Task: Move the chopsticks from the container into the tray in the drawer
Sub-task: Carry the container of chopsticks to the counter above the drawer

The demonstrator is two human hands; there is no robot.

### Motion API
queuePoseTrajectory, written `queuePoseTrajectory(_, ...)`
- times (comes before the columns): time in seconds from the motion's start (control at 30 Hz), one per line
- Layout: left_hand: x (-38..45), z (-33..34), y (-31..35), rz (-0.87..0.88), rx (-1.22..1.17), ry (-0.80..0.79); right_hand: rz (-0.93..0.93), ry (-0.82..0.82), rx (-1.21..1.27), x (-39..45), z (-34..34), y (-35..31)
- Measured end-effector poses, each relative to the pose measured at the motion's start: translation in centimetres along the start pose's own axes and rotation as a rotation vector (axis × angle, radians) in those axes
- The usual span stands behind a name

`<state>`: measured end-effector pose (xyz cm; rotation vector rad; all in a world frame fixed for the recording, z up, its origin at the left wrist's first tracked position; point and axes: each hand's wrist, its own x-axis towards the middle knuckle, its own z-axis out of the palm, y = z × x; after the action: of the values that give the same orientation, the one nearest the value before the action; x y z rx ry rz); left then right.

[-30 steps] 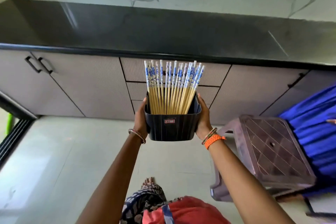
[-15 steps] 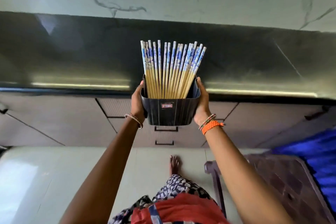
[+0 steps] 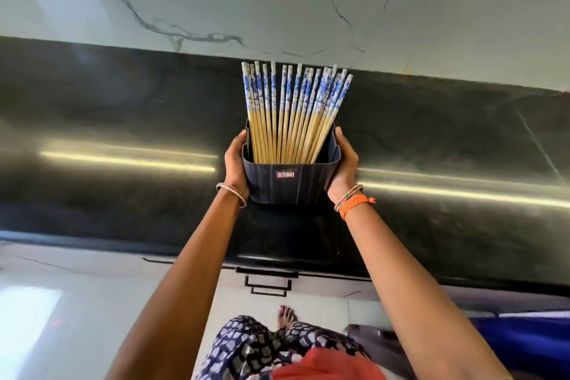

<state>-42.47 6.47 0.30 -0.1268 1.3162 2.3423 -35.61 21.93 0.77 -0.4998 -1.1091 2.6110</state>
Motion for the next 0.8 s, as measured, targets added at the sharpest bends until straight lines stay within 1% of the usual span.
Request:
queuePoseTrajectory(0.2, 3.1, 0.1, -0.4, -0.007, 0.035, 0.035, -0.044, 0.003, 0.028, 3.3, -0.8, 0.5)
queuePoseTrajectory(0.33, 4.2, 0.0, -0.9, 0.029, 0.031, 0.078, -0.079, 0.041, -0.047, 4.7, -1.4, 0.6)
queuePoseTrajectory(0.43, 4.7, -0.2, -1.4, 0.057, 0.076, 0.119, -0.066, 0.068, -0.099, 5.1, -2.0, 1.3)
queuePoseTrajectory(0.57, 4.6, -0.2, -1.5, 0.032, -0.024, 0.119, -0.038, 0.06, -0.111, 5.5, -2.7, 2.0)
queuePoseTrajectory(0.63, 4.5, -0.1, -1.3, 0.058, -0.074, 0.136, -0.038, 0.062, -0.109, 5.6, -2.9, 2.1)
queuePoseTrajectory(0.73, 4.0, -0.4, -0.6, 0.104, -0.179, 0.191, -0.09, 0.047, -0.12, 5.3, -3.4, 2.1)
queuePoseTrajectory(0.8, 3.3, -1.2, -0.2, 0.11, -0.21, 0.214, -0.161, 0.073, -0.18, 4.8, -4.0, 2.0)
